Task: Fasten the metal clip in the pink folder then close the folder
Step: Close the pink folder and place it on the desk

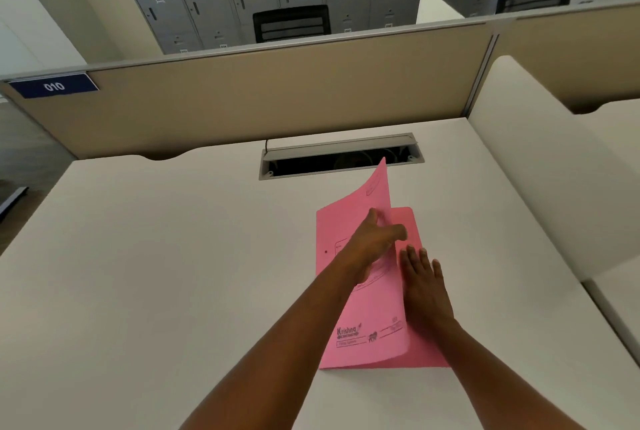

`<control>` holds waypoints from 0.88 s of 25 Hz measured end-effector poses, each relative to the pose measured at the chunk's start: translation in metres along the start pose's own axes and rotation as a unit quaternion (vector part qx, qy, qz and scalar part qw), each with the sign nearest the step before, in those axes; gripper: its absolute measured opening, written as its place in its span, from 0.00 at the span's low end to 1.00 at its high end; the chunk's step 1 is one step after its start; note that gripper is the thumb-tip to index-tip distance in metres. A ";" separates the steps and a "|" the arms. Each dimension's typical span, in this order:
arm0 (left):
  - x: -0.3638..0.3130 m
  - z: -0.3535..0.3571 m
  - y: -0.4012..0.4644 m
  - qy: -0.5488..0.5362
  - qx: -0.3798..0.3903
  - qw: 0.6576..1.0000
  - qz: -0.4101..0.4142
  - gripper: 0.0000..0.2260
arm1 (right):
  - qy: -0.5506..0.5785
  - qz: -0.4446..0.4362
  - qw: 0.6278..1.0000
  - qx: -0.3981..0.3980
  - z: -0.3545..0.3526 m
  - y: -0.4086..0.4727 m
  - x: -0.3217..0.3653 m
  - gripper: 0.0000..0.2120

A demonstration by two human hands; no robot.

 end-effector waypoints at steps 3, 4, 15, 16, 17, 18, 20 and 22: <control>0.005 0.022 0.010 0.026 -0.045 0.999 -0.003 0.33 | 0.000 0.008 1.000 0.007 -0.007 -0.001 -0.019 0.36; 0.008 0.029 0.013 0.037 -0.057 0.998 -0.010 0.33 | 0.002 0.010 1.000 0.010 -0.009 -0.001 -0.024 0.36; 0.056 0.067 0.043 0.271 -0.107 0.953 -0.088 0.45 | -0.081 -0.019 0.996 0.031 -0.017 0.003 -0.064 0.41; 0.059 0.069 0.044 0.285 -0.108 0.949 -0.086 0.44 | -0.081 -0.019 0.996 0.027 -0.019 0.004 -0.066 0.40; 0.062 0.071 0.045 0.300 -0.106 0.945 -0.083 0.44 | -0.079 -0.017 0.996 0.022 -0.020 0.005 -0.067 0.39; 0.065 0.074 0.046 0.318 -0.101 0.939 -0.081 0.43 | -0.072 -0.014 0.997 0.014 -0.021 0.005 -0.069 0.37; 0.070 0.078 0.047 0.367 -0.087 0.923 -0.080 0.39 | -0.047 -0.007 0.999 -0.012 -0.024 0.006 -0.072 0.30; 0.073 0.080 0.048 0.417 -0.078 0.902 -0.080 0.33 | -0.017 -0.002 0.999 -0.030 -0.026 0.006 -0.075 0.28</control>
Point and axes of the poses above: each hand's wrist, its own y-axis towards the middle knuckle, its own z-axis out of the palm, x = y × z, the point moved 5 cm from there along y, towards the middle knuckle, and after that the axes turned 7 degrees about y, right-handed, at the moved point
